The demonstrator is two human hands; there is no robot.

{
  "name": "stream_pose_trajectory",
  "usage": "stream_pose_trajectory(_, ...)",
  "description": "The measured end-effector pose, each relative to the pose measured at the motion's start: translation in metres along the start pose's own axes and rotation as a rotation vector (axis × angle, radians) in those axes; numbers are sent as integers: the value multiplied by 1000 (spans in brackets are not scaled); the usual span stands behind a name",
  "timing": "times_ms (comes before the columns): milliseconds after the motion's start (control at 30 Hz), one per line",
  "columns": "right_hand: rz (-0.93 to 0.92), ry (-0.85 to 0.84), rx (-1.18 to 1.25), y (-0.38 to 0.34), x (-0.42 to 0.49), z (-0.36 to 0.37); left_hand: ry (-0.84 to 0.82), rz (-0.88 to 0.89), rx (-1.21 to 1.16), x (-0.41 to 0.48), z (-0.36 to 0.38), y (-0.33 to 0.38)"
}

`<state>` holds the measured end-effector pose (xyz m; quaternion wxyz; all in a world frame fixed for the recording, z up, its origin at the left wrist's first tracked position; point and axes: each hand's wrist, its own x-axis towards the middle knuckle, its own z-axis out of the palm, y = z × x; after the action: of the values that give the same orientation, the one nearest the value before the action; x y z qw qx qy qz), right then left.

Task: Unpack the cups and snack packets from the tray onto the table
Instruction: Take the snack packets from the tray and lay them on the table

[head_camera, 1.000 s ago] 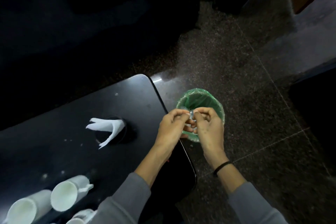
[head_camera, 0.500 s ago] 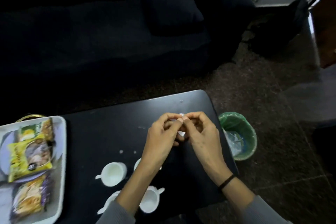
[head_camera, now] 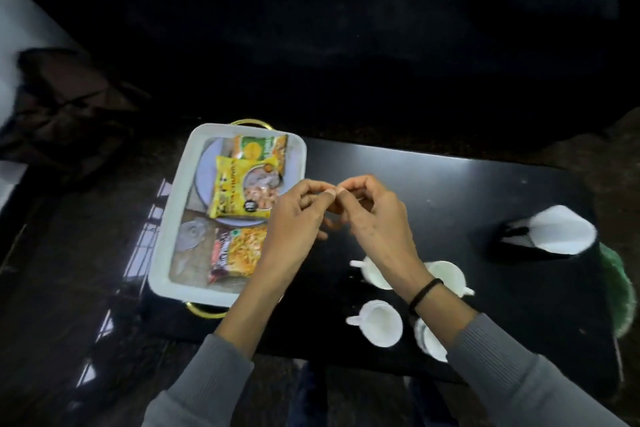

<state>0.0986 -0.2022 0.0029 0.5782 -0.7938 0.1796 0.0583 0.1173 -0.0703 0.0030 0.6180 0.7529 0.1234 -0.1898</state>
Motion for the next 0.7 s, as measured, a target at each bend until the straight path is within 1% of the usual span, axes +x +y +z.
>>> stream_pose_trajectory(100,10,-73,-83,-1,11,42,30,-42,-25,11,-39,-25)
stream_pose_trajectory(200,53,-170,-180,6,22,81,90,-103,26,23,-74,-54)
stream_pose_trajectory(367,74,-344,-383,27,25,124,262,-213,421,33,-122,-96)
stream_pose_trajectory(433,66,-385,-488,34,20,135,287,-309,540,31,-133,-110)
stream_pose_trajectory(467,66,-399,-529,37,18,140,272,-368,567,30,-137,-117)
stream_pose_trajectory(533,86,-423,-549,43,16,147,208,-469,573,28,-142,-129)
stream_pose_trajectory(600,127,-450,-524,49,15,150,160,-512,532,27,-144,-137)
stream_pose_trajectory(633,147,-460,-512,52,16,151,155,-514,480,27,-145,-139)
stream_pose_trajectory(700,179,-463,-490,56,17,151,134,-521,298,30,-148,-141)
